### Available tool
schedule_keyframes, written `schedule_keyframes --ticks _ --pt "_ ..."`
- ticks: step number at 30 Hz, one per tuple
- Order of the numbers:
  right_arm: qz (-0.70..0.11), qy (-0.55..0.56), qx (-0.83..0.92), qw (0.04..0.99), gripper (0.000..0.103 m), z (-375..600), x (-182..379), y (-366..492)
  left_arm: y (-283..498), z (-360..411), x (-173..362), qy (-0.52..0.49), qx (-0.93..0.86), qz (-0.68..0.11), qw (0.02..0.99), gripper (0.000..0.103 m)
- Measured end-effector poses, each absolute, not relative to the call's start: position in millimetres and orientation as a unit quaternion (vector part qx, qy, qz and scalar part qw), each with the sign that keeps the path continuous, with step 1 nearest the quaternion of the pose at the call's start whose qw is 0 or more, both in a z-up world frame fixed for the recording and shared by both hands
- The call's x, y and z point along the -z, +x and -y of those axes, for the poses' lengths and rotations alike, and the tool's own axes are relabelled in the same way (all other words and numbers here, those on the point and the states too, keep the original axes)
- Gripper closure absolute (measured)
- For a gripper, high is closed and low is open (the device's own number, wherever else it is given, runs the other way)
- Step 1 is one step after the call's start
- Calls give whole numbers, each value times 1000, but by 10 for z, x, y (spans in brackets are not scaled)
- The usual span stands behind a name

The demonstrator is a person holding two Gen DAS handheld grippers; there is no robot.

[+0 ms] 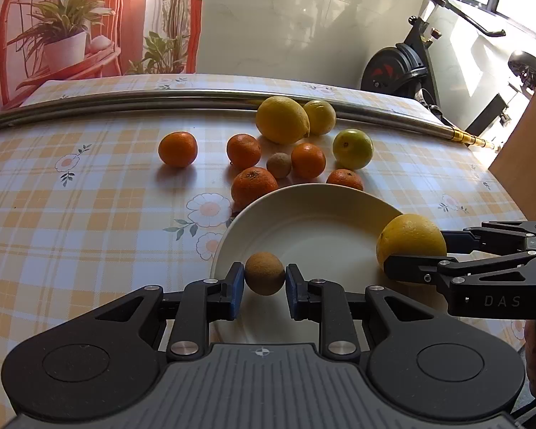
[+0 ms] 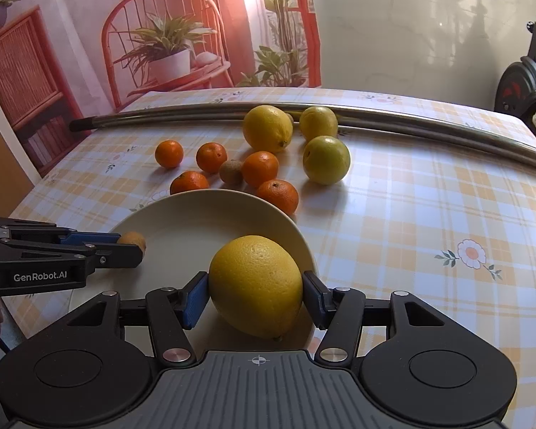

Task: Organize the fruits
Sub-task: 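Lower the lemon into the white bowl with the right gripper while the left drops the kiwi in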

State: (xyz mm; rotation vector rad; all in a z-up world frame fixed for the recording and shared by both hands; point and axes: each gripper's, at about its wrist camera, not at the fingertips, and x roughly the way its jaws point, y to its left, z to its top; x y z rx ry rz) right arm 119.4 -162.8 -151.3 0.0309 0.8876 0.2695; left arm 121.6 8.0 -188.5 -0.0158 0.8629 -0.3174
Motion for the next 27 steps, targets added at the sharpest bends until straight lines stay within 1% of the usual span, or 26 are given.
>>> schedule_keyframes --ticks 27 --pt "-428 20 -130 894 51 1638 1542 1187 1177 -119 1937 -19 145 -415 898 76"
